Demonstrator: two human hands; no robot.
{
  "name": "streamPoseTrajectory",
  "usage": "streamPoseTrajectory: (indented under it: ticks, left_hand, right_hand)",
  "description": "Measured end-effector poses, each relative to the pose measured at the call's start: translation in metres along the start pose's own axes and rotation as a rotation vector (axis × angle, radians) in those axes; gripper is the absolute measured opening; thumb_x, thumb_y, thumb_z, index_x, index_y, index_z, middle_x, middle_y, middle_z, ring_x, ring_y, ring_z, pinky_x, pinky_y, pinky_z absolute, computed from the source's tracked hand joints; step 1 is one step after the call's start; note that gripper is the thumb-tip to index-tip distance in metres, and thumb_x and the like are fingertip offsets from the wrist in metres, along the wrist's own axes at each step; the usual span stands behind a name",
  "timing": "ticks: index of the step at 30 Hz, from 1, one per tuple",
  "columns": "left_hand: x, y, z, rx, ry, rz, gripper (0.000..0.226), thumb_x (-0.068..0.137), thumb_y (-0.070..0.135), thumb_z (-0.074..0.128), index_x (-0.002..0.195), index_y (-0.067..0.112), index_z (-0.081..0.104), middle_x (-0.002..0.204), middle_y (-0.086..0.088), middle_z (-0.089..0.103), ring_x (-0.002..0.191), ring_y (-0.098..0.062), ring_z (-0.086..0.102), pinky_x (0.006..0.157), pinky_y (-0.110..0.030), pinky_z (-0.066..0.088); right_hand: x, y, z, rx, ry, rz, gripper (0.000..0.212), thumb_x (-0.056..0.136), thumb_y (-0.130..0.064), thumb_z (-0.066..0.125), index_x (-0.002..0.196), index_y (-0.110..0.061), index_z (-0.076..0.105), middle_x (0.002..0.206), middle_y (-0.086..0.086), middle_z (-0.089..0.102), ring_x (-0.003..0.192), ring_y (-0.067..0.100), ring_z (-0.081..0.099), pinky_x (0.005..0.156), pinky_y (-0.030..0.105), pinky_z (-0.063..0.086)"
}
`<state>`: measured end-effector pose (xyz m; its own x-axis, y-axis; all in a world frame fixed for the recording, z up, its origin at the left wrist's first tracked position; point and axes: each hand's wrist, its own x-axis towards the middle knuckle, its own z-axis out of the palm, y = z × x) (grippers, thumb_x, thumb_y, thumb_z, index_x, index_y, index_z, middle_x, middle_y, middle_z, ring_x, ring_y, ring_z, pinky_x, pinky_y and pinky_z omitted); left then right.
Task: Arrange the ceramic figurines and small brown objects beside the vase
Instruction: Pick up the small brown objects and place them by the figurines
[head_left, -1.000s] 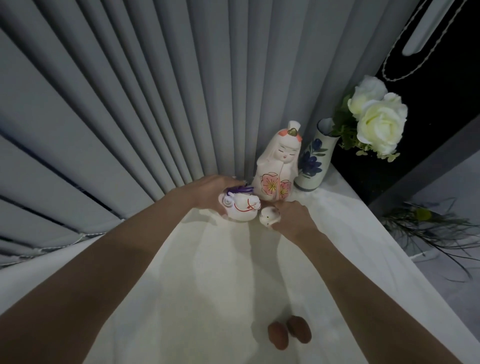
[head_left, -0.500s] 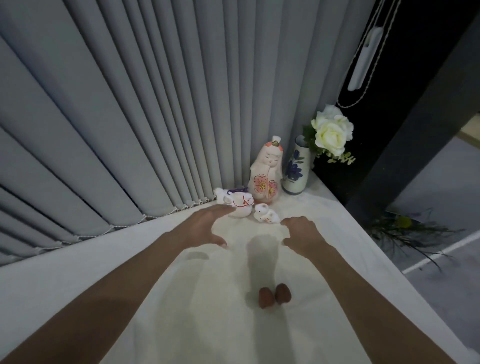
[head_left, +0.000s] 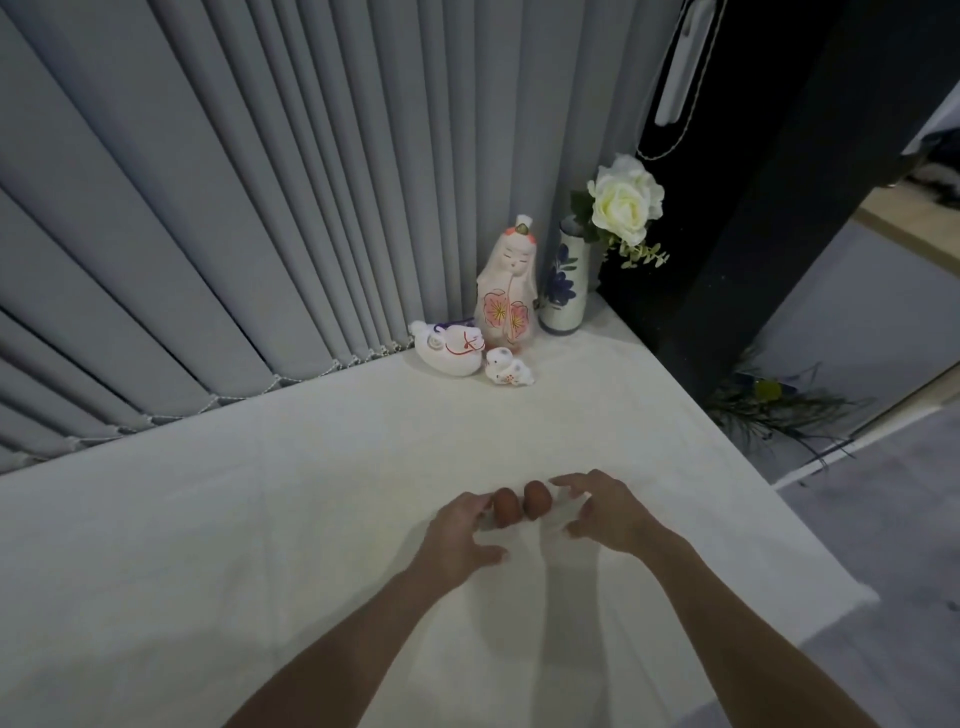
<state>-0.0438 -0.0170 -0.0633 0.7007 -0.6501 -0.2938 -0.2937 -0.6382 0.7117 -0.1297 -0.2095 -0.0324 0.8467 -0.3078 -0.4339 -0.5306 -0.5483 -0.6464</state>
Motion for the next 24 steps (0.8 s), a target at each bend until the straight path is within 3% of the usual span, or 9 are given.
streamPoseTrajectory:
  ticks: [4,8,9,11,13,17,19,21,24]
  left_hand:
    - [0.005,0.009,0.015,-0.128,0.129,-0.100,0.045,0.066,0.005,0.083,0.107,0.003,0.065,0.098,-0.004,0.060,0.086,-0.014,0.058,0.070,-0.006,0.044]
    - [0.011,0.011,0.016,0.000,0.147,-0.124,0.021,0.069,0.001,0.077,0.087,-0.003,0.066,0.090,-0.016,0.063,0.083,-0.028,0.061,0.076,-0.032,0.054]
    - [0.011,0.012,0.015,-0.003,0.185,-0.118,0.007,0.076,-0.004,0.069,0.079,-0.004,0.063,0.086,-0.020,0.059,0.080,-0.029,0.058,0.069,-0.032,0.056]
    - [0.014,0.012,0.012,-0.213,0.263,-0.179,0.018,0.083,-0.012,0.048,0.069,-0.002,0.054,0.077,-0.019,0.052,0.075,-0.029,0.049,0.053,-0.031,0.056]
    - [0.014,0.011,0.011,-0.385,0.229,-0.174,0.020,0.083,-0.013,0.042,0.069,-0.002,0.052,0.064,-0.017,0.054,0.069,-0.029,0.047,0.049,-0.028,0.055]
    - [0.014,0.012,0.011,-0.196,0.113,-0.094,0.018,0.076,-0.005,0.068,0.075,0.012,0.062,0.079,-0.007,0.062,0.076,-0.020,0.057,0.068,-0.022,0.054]
    - [0.019,0.015,0.006,-0.157,0.061,-0.095,0.023,0.075,0.003,0.074,0.075,0.023,0.064,0.084,-0.001,0.065,0.080,-0.015,0.060,0.076,-0.027,0.052]
    - [0.030,0.025,-0.002,-0.183,0.097,-0.061,0.015,0.072,0.001,0.075,0.073,0.014,0.069,0.083,-0.005,0.067,0.077,-0.015,0.061,0.076,-0.029,0.052]
    - [0.058,0.046,-0.017,-0.183,0.165,0.027,0.013,0.067,0.003,0.080,0.078,0.000,0.072,0.082,-0.014,0.071,0.076,-0.019,0.064,0.074,-0.033,0.053]
  right_hand:
    - [0.005,0.001,0.007,0.013,0.050,-0.029,0.060,0.069,0.004,0.073,0.123,-0.020,0.060,0.101,0.006,0.049,0.091,0.021,0.053,0.095,0.037,0.049]
    - [0.016,-0.003,0.012,-0.010,0.033,-0.075,0.054,0.067,0.001,0.075,0.115,-0.021,0.066,0.100,0.009,0.054,0.101,0.024,0.056,0.090,0.027,0.046]
    - [0.018,-0.004,0.014,-0.005,0.028,-0.099,0.049,0.066,0.001,0.075,0.110,-0.021,0.069,0.096,0.009,0.054,0.097,0.024,0.057,0.085,0.025,0.045]
    - [0.023,-0.003,0.018,0.014,0.007,-0.157,0.037,0.065,0.002,0.072,0.081,-0.031,0.072,0.085,0.007,0.053,0.082,0.024,0.055,0.072,0.022,0.042]
    - [0.029,0.000,0.022,0.043,-0.004,-0.151,0.050,0.068,0.004,0.069,0.063,-0.044,0.055,0.085,0.002,0.048,0.078,0.020,0.050,0.068,0.018,0.040]
    - [0.038,0.011,0.028,0.184,0.044,-0.199,0.049,0.065,0.015,0.069,0.065,-0.033,0.057,0.089,0.004,0.051,0.084,0.023,0.055,0.073,0.026,0.044]
    - [0.044,0.015,0.025,0.153,0.066,-0.239,0.026,0.065,0.010,0.073,0.073,-0.015,0.067,0.085,-0.004,0.052,0.082,0.021,0.057,0.069,0.015,0.044]
    - [0.055,0.019,0.016,0.133,0.134,-0.261,0.020,0.065,0.007,0.074,0.082,-0.003,0.070,0.084,-0.007,0.053,0.079,0.019,0.059,0.064,0.004,0.042]
    - [0.077,0.018,-0.009,0.141,0.231,-0.260,0.019,0.067,0.011,0.072,0.083,0.002,0.069,0.084,-0.001,0.054,0.078,0.019,0.060,0.064,0.004,0.043]
